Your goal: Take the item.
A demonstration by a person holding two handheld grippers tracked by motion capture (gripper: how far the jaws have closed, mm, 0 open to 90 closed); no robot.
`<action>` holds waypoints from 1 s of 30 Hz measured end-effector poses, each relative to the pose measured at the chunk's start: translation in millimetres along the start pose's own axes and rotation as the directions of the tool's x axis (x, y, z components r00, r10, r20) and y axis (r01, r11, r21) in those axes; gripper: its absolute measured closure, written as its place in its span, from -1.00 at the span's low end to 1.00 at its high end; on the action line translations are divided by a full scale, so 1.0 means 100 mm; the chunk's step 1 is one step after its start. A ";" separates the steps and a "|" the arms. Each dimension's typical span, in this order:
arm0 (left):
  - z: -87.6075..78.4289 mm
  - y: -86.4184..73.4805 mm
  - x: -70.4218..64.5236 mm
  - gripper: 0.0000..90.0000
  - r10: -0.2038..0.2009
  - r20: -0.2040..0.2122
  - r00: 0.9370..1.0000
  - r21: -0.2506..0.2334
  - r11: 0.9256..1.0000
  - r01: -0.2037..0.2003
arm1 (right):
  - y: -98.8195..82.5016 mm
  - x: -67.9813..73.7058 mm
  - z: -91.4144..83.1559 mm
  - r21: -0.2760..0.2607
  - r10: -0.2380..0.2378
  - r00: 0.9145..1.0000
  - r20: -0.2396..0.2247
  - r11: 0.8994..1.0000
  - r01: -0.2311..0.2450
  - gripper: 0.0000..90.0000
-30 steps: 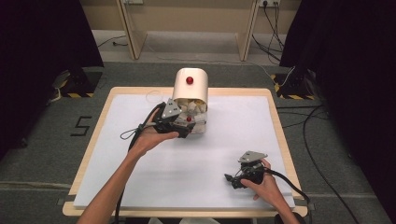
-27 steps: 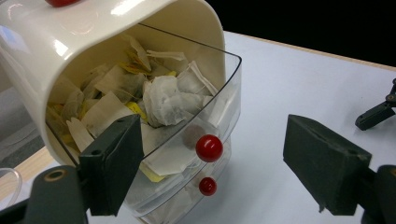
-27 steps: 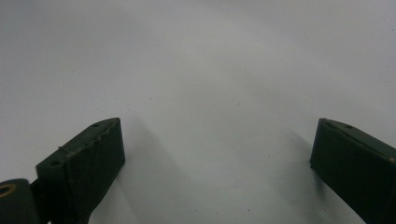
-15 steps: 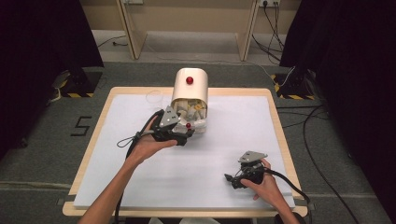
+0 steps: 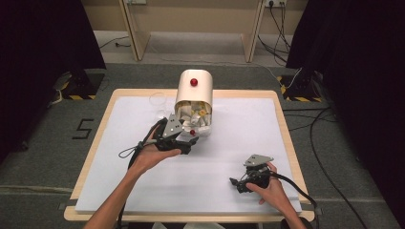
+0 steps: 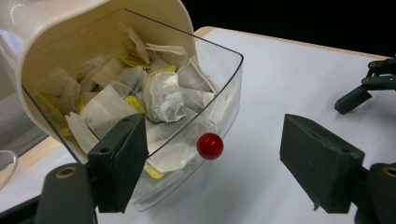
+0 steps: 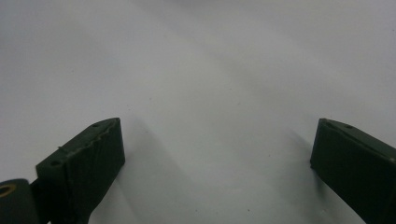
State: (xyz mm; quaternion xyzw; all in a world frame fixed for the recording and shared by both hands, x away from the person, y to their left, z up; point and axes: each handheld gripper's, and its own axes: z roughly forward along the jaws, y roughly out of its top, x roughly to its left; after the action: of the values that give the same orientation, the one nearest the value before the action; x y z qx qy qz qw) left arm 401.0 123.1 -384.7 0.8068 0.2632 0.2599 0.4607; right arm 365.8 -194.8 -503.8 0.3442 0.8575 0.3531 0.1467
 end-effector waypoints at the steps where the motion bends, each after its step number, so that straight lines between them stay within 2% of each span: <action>1: 0.00 0.00 0.00 -0.48 -0.002 -0.001 1.000 -0.001 1.000 0.002 | 0.00 0.00 0.00 0.000 0.002 1.000 0.000 1.000 -0.002 -0.92; 14: -0.07 -0.05 -0.07 -0.46 -0.009 0.007 1.000 -0.009 1.000 0.009 | 0.00 0.00 0.00 0.000 0.000 1.000 -0.001 1.000 0.000 -0.92; 18: -0.09 -0.05 -0.08 -0.46 -0.025 0.017 1.000 -0.010 1.000 0.025 | 0.00 0.00 0.00 0.000 0.000 1.000 -0.001 1.000 0.000 -0.92; 30: -0.11 -0.06 -0.13 -0.45 -0.020 0.015 1.000 0.000 1.000 0.020 | 0.00 0.00 0.00 0.001 0.001 1.000 -0.001 1.000 -0.001 -0.92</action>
State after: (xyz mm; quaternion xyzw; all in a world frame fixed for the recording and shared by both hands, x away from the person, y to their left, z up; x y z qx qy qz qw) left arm 383.2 124.3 -387.7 0.8060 0.2677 0.2495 0.4653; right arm 365.9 -194.8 -503.8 0.3445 0.8575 0.3531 0.1461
